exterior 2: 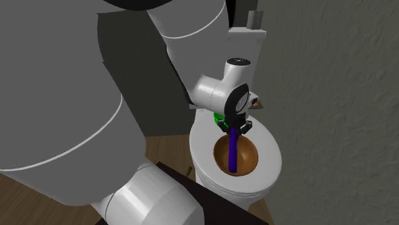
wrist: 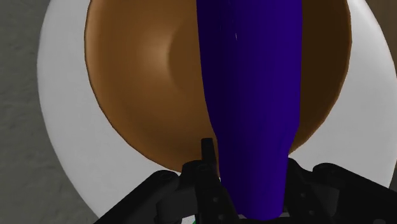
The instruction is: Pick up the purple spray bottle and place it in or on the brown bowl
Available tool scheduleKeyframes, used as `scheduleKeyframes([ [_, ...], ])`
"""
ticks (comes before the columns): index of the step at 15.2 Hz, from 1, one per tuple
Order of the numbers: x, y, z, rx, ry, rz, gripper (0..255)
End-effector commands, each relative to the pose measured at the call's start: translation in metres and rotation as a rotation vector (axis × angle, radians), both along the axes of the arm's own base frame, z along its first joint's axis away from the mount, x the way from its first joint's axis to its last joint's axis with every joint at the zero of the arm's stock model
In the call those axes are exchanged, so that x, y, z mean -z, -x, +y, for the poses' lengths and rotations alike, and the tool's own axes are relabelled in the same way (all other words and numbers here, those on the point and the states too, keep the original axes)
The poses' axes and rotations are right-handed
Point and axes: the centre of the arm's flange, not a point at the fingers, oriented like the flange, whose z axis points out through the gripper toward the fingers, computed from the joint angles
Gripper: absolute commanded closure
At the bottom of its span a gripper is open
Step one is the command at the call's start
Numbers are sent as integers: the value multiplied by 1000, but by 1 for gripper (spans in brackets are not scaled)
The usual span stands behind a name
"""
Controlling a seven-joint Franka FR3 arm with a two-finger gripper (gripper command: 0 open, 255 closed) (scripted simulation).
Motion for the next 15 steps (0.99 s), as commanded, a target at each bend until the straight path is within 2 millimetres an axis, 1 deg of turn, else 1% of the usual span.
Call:
scheduleKeyframes([
  [1,13,1,-1,1,-1,6,255],
  [3,24,1,-1,1,-1,6,255],
  [10,24,1,-1,1,-1,6,255],
  [11,22,4,1,1,0,6,0],
  [13,22,-4,4,2,-1,6,0],
  [15,22,-5,5,2,0,6,0],
])
